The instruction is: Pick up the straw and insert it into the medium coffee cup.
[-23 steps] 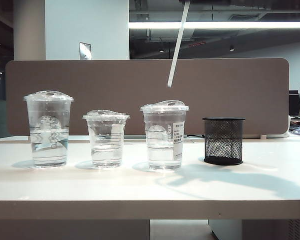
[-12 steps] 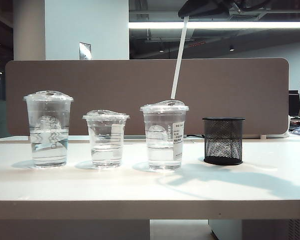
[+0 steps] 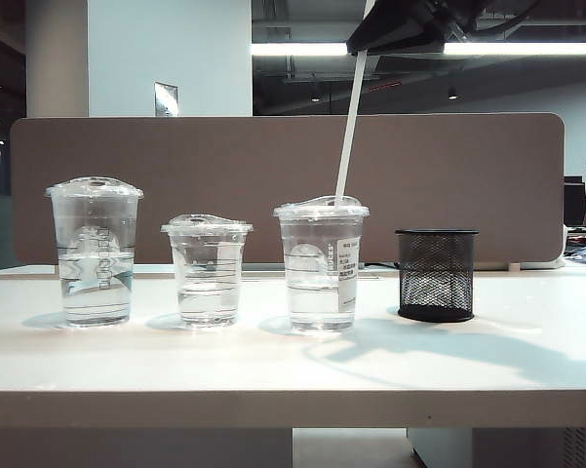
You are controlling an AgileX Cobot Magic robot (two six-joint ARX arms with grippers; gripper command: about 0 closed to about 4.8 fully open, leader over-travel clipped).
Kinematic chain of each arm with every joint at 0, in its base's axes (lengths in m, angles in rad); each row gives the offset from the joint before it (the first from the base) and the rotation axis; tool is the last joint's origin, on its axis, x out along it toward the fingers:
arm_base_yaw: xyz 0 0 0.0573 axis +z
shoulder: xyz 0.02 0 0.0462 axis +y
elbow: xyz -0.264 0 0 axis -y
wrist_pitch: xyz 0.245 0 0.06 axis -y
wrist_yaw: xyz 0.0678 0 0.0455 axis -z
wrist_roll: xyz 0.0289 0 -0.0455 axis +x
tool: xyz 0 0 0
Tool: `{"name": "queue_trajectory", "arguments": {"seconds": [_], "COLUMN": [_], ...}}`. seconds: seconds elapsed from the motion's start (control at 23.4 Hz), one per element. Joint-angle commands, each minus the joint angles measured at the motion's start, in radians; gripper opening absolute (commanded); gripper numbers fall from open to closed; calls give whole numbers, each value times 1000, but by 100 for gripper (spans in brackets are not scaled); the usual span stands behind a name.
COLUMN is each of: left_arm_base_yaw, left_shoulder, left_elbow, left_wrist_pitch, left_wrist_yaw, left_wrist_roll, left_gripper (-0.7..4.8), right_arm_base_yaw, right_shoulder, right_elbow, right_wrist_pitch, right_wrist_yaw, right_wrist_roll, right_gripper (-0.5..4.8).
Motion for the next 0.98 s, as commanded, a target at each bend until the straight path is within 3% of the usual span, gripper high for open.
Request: {"name": "queue_trajectory", "arguments": {"seconds": [0.04, 0.21, 0.26, 0.34, 0.38, 0.43, 0.6, 0.68, 0.73, 0.85, 0.98], "left_arm_base_yaw": [0, 0, 0, 0, 0, 0, 0, 0, 0, 0, 0], "left_shoulder": [2, 2, 2, 2, 2, 2, 2, 2, 2, 2, 2], "left_elbow": [2, 2, 2, 2, 2, 2, 2, 2, 2, 2, 2], "left_wrist_pitch": [10, 10, 10, 10, 10, 10, 10, 10, 10, 10, 10], "left_wrist_yaw": [3, 3, 3, 3, 3, 3, 3, 3, 3, 3, 3], "left_wrist_roll": [0, 0, 0, 0, 0, 0, 0, 0, 0, 0, 0], "left_gripper": [-4, -4, -4, -4, -4, -4, -4, -4, -4, -4, -4], "right_arm_base_yaw": [0, 7, 9, 18, 19, 19, 19, 18, 18, 10, -26], "right_shoulder": [15, 50, 57, 70, 77, 77, 27, -55, -86, -185, -319], "right_elbow": [4, 4, 4, 4, 5, 5, 5, 5, 5, 5, 4], "right_wrist_pitch": [3, 3, 3, 3, 4, 5, 6, 8, 8, -7, -80], "right_wrist_yaw": [0, -9, -10, 0, 0, 0, 34, 114, 135, 175, 258], "right_wrist_roll": [-3, -3, -3, -3, -3, -3, -2, -3, -3, -3, -34], "right_gripper": [45, 64, 110, 248, 350, 404, 414, 356, 290, 0, -2]}}
